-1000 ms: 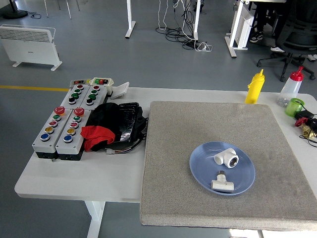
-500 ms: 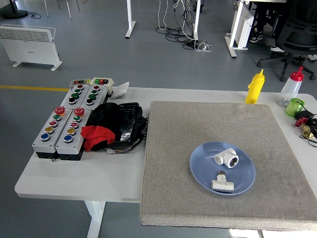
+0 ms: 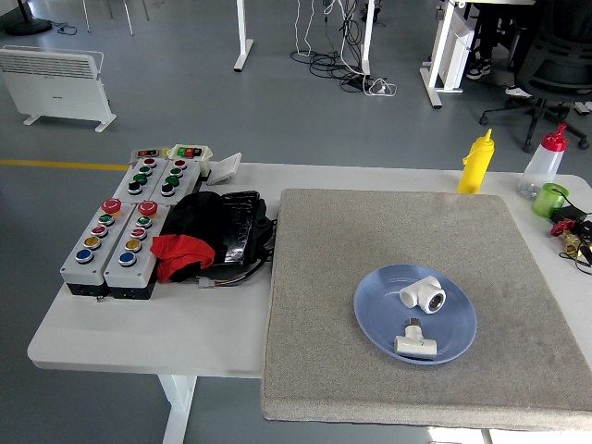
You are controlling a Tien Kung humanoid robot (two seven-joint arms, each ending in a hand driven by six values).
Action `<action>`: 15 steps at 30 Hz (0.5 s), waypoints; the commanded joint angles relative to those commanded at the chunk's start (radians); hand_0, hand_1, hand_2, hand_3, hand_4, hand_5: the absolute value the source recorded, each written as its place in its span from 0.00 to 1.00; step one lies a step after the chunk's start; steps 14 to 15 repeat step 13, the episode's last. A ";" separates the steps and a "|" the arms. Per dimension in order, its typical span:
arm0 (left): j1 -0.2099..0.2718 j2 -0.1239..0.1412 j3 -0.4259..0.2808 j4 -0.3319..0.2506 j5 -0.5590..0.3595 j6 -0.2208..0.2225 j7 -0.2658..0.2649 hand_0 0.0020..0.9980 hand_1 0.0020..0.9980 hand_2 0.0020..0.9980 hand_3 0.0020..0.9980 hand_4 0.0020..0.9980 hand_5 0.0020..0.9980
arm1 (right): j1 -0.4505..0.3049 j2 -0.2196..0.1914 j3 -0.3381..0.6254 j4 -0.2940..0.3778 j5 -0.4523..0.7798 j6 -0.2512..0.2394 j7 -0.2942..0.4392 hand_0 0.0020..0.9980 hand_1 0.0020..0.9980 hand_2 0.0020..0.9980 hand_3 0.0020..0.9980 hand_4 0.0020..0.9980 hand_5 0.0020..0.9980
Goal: Pick pipe place plate twice
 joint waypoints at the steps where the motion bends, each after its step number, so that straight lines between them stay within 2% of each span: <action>1: 0.001 0.000 -0.002 0.000 0.003 0.000 0.002 0.62 0.62 0.61 0.68 0.46 1.00 | -0.001 0.000 0.000 0.000 -0.003 0.001 0.000 0.89 0.84 0.89 0.82 0.58 0.51; 8: 0.004 -0.001 -0.007 -0.001 0.013 0.001 0.006 0.62 0.62 0.61 0.68 0.46 1.00 | -0.008 -0.002 -0.002 -0.007 -0.032 0.014 -0.017 0.90 0.86 0.91 0.83 0.57 0.52; 9: 0.005 -0.001 -0.008 -0.001 0.015 0.001 0.007 0.62 0.62 0.61 0.68 0.46 1.00 | -0.010 -0.002 -0.004 -0.010 -0.049 0.020 -0.022 0.92 0.86 0.92 0.84 0.58 0.57; 15: 0.009 -0.001 -0.011 -0.002 0.022 0.002 0.010 0.62 0.62 0.61 0.68 0.46 1.00 | -0.014 -0.004 -0.014 -0.020 -0.115 0.033 -0.020 0.92 0.86 0.92 0.84 0.58 0.57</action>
